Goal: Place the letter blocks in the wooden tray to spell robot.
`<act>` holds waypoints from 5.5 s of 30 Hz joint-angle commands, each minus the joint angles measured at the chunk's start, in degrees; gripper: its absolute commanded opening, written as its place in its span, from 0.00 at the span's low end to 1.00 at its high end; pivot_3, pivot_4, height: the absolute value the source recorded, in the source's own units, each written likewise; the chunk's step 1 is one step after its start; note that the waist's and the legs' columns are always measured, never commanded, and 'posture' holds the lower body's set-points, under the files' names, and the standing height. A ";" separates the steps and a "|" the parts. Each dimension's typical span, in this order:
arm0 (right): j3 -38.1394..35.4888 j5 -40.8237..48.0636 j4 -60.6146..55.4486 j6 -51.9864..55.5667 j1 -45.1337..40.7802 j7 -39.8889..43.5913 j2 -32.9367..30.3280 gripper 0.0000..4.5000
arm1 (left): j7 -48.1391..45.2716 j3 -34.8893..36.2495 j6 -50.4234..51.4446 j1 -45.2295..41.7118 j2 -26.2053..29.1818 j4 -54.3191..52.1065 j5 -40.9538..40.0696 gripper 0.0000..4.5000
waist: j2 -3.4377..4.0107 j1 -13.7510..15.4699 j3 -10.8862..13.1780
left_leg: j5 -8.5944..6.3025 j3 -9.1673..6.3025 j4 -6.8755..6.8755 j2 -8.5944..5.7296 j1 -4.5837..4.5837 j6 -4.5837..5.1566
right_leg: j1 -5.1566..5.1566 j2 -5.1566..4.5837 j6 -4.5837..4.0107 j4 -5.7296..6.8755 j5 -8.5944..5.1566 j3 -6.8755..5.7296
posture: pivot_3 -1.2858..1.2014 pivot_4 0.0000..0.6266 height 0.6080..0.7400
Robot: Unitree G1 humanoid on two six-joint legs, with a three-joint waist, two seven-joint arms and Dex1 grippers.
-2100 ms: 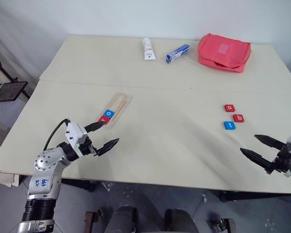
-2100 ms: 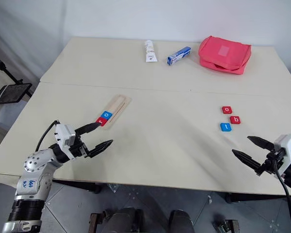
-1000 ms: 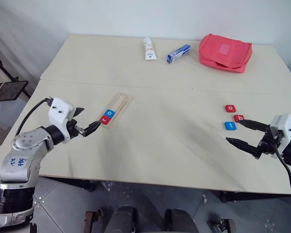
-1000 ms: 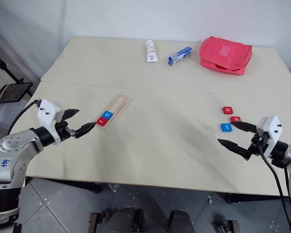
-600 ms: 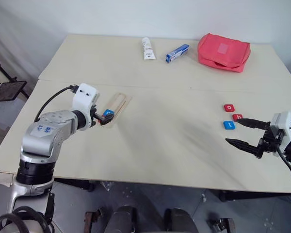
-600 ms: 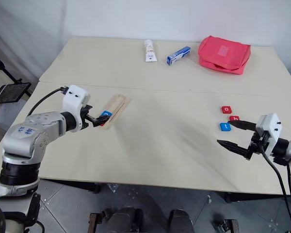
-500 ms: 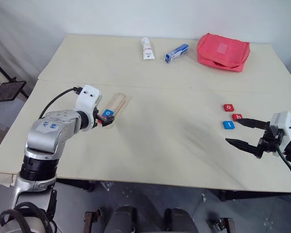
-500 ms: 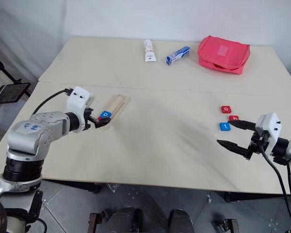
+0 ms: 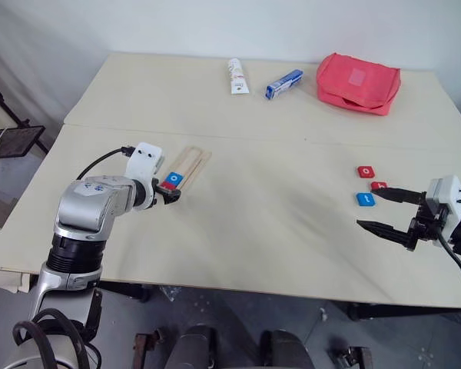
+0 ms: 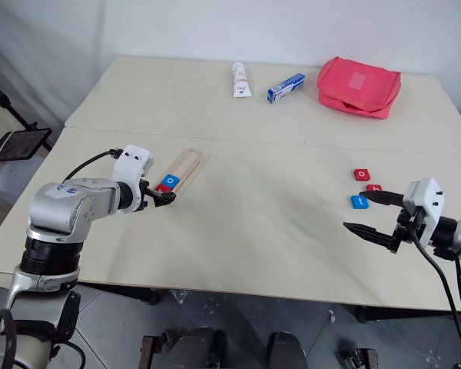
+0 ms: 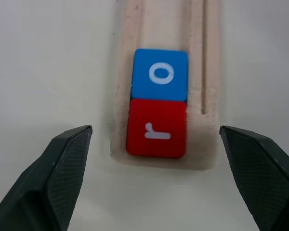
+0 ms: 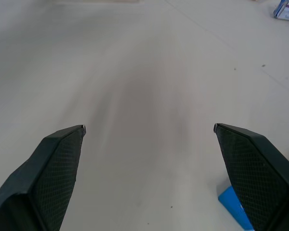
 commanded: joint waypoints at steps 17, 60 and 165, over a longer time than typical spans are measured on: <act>-2.03 1.55 -1.39 -0.76 0.90 -0.38 -0.56 1.00 | -10.22 -6.69 -14.80 1.75 3.95 5.23 3.22 0.75 | 0.00 0.03 0.00 | 0.00 0.02 0.15 0.00 0.02 0.00 | 0.03 -0.02 0.00 0.07 0.00 0.02 | 0.52 0.24 1.00; -9.52 6.72 -19.54 -1.47 22.95 -6.84 4.92 1.00 | -44.18 -29.30 -39.74 -6.19 -5.49 1.53 12.08 0.75 | -0.07 0.14 0.04 | -0.06 0.04 0.27 0.00 -0.08 0.11 | 0.04 -0.01 0.00 0.03 0.00 0.01 | 0.52 0.24 1.00; -8.28 2.14 -10.97 30.05 2.57 -44.09 4.41 1.00 | -64.38 3.60 -95.15 20.52 -5.30 20.90 -8.09 0.99 | 0.04 -0.34 -0.02 | -0.11 0.11 0.33 -0.01 0.05 0.20 | 0.02 -0.11 0.00 0.26 0.00 -0.02 | 0.52 0.24 1.00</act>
